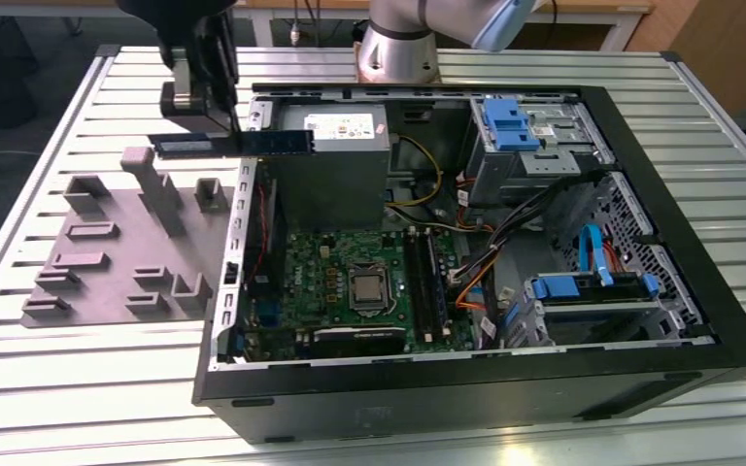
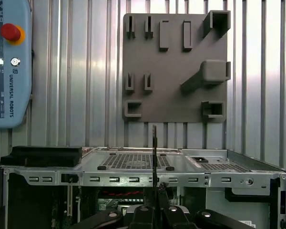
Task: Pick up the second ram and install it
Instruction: 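Pick up the second ram and move it above second insertion slot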
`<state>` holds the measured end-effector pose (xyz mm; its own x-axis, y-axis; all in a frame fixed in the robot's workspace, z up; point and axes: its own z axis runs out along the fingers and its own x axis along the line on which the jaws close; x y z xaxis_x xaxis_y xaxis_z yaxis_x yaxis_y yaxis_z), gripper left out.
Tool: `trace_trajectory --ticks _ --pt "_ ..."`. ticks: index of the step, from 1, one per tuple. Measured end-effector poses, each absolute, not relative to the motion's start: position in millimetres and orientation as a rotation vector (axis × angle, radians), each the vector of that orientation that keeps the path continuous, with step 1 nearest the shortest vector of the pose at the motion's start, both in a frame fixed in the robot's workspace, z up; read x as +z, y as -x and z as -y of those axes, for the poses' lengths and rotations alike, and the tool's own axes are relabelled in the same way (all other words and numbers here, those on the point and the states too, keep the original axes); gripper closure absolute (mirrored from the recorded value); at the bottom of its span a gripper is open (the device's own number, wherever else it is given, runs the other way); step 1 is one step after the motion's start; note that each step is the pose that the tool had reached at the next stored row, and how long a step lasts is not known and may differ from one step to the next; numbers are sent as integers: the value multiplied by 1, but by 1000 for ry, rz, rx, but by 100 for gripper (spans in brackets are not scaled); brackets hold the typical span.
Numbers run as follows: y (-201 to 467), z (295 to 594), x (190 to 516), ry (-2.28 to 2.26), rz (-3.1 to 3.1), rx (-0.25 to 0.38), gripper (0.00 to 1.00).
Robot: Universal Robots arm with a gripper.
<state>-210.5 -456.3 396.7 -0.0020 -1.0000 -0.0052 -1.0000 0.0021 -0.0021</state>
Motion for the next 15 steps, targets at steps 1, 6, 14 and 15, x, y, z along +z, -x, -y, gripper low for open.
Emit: trace_trajectory --ticks 1,6,14,15 --pt "208 456 397 2216 -2220 3 86" --pt "193 456 397 2216 -2220 4 86" --pt "169 456 397 2216 -2221 4 86" --pt "166 456 397 2216 -2220 4 86"
